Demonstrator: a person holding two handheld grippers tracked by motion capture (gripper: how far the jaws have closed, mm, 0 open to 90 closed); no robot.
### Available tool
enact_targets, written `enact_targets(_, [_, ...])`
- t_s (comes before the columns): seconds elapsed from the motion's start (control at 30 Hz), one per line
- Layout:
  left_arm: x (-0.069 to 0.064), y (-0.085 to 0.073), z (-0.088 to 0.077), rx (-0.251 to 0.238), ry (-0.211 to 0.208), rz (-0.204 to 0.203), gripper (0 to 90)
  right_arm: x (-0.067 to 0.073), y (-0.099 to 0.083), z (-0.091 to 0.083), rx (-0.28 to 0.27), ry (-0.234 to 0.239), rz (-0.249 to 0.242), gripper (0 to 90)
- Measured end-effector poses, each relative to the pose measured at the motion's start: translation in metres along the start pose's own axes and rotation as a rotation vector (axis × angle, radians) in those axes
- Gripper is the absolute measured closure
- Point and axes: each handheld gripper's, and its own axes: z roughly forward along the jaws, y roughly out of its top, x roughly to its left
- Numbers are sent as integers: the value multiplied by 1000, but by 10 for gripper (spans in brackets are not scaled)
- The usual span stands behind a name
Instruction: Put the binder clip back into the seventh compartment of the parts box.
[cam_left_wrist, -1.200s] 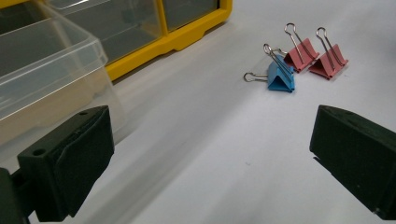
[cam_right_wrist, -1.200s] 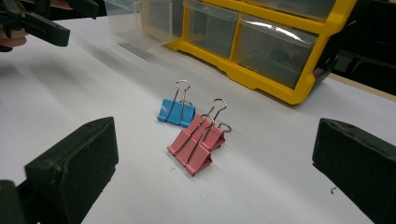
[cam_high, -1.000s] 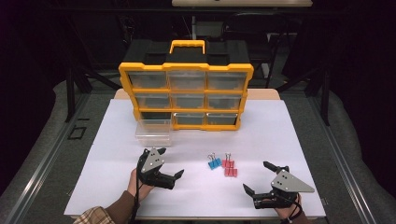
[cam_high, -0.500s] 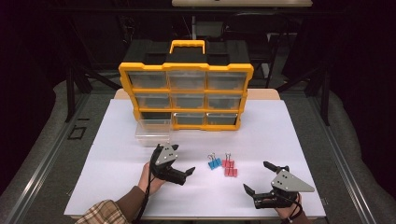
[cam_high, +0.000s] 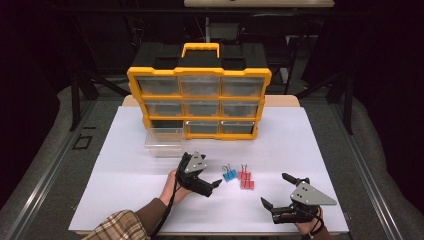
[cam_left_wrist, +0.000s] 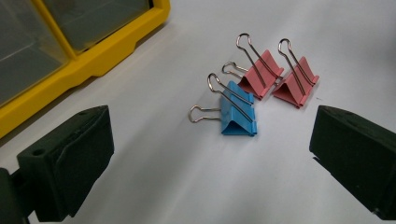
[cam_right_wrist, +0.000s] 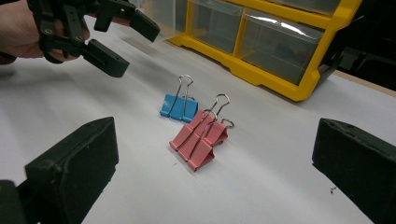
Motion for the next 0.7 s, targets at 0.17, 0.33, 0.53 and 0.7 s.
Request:
enact_targets(0.17, [-3, 6, 11, 13, -18, 4, 0, 1, 0, 0, 3, 1, -3, 0])
enact_targets(0.33, [-4, 10, 23, 39, -33, 0, 10, 0, 0, 1, 5, 5, -2, 0])
enact_targets(0.53, [-4, 11, 35, 60, -36, -14, 108, 1, 0, 0, 6, 6, -5, 0])
enact_targets(0.7, [-1, 13, 43, 73, -38, -26, 201, 1, 0, 1, 10, 7, -3, 0])
